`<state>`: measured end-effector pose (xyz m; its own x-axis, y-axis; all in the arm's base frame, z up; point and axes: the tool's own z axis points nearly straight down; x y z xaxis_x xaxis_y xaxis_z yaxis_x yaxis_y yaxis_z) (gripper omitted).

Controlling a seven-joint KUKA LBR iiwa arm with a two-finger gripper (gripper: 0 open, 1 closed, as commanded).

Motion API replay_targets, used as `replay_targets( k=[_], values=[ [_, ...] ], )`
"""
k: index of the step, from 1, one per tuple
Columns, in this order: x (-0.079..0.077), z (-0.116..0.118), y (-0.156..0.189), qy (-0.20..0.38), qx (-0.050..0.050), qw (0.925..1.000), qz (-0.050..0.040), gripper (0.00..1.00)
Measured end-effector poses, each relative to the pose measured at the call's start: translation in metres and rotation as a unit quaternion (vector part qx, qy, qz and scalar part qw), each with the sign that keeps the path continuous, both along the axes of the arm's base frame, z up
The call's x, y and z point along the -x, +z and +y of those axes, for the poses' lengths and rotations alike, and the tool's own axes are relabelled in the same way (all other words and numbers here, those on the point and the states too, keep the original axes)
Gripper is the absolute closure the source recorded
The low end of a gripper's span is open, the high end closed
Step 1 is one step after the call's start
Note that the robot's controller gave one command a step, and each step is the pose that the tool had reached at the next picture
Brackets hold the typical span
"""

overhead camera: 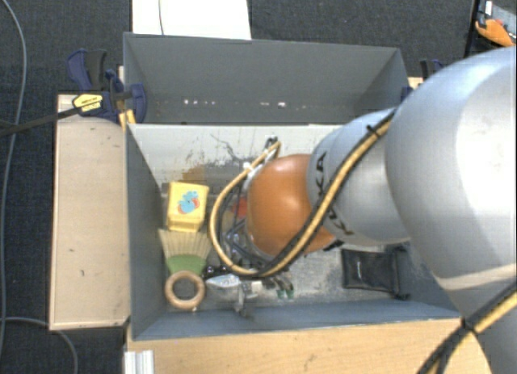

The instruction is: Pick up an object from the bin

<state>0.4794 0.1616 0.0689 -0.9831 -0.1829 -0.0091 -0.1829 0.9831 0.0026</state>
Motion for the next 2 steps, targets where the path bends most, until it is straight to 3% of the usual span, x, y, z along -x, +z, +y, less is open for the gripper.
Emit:
replay_targets(
  k=[1,2],
  values=[
    [-0.0015,-0.0106,0.0014,-0.059,0.000,0.9983,0.0030,1.00],
    [-0.0015,-0.0107,0.0014,-0.059,0.000,0.9983,0.0031,1.00]
  ],
)
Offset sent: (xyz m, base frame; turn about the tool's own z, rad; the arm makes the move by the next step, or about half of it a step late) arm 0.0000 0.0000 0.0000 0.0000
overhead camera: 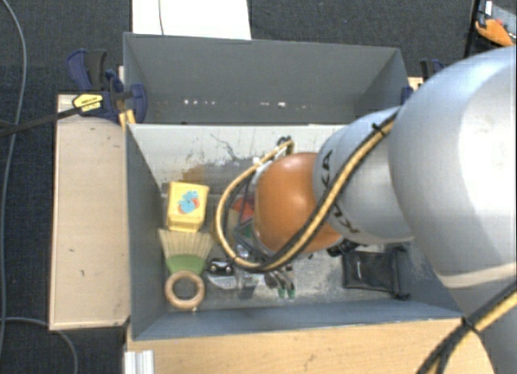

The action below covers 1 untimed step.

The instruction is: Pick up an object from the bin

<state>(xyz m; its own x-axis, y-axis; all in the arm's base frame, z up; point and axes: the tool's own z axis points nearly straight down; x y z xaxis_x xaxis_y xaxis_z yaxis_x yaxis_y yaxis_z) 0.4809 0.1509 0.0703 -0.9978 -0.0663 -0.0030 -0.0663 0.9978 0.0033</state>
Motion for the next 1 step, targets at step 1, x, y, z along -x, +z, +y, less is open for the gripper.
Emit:
replay_targets(
  k=[1],
  values=[
    [0.0010,-0.0003,0.0037,0.000,0.000,1.0000,0.0007,1.00]
  ],
)
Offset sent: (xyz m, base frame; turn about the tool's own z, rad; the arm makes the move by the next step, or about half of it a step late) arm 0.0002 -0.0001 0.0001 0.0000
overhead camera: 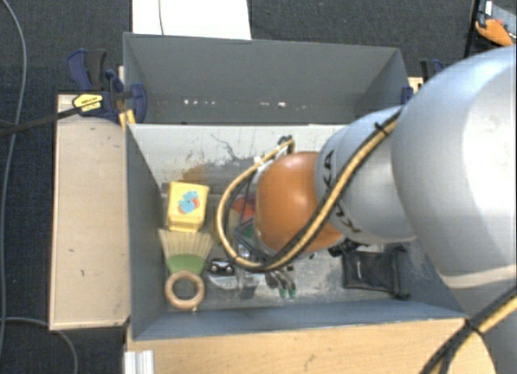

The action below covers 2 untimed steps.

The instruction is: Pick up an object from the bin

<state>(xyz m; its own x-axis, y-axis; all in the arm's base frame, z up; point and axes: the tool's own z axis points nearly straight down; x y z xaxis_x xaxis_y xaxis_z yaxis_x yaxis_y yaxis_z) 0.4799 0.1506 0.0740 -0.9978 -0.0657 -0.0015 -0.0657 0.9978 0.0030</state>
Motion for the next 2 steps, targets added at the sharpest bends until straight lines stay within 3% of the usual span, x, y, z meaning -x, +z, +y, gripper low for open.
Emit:
replay_targets(
  k=[1,2],
  values=[
    [0.001,0.000,0.018,-0.001,0.001,1.0000,0.0022,1.00],
    [-0.001,0.000,0.037,-0.001,0.000,1.0000,-0.0014,1.00]
  ],
)
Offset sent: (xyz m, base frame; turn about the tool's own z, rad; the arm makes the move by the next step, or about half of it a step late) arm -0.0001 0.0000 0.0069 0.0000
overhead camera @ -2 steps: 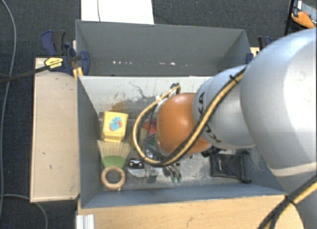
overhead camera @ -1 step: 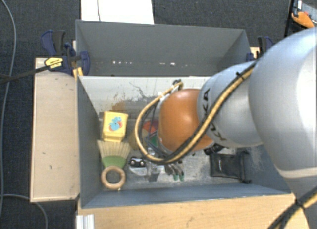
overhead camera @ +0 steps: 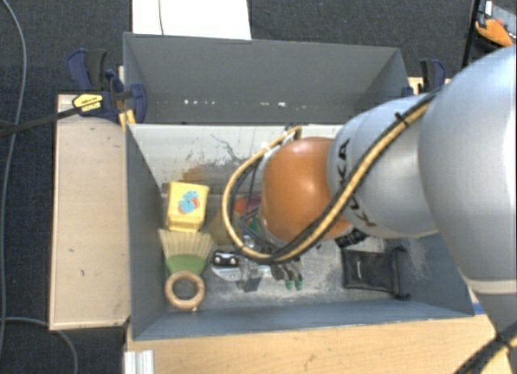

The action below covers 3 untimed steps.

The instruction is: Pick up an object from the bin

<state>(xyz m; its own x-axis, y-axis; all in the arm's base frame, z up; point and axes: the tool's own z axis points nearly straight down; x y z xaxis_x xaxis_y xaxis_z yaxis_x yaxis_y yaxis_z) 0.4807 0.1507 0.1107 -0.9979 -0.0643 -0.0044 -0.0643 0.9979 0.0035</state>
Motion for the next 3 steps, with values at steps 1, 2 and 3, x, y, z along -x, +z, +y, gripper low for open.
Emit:
replay_targets(
  k=[1,2,3],
  values=[
    [-0.001,0.000,0.009,0.000,-0.001,1.0000,-0.0018,1.00],
    [0.000,0.000,0.017,-0.001,0.000,1.0000,0.0015,1.00],
    [0.000,0.000,0.034,-0.001,0.000,1.0000,0.0007,1.00]
  ],
)
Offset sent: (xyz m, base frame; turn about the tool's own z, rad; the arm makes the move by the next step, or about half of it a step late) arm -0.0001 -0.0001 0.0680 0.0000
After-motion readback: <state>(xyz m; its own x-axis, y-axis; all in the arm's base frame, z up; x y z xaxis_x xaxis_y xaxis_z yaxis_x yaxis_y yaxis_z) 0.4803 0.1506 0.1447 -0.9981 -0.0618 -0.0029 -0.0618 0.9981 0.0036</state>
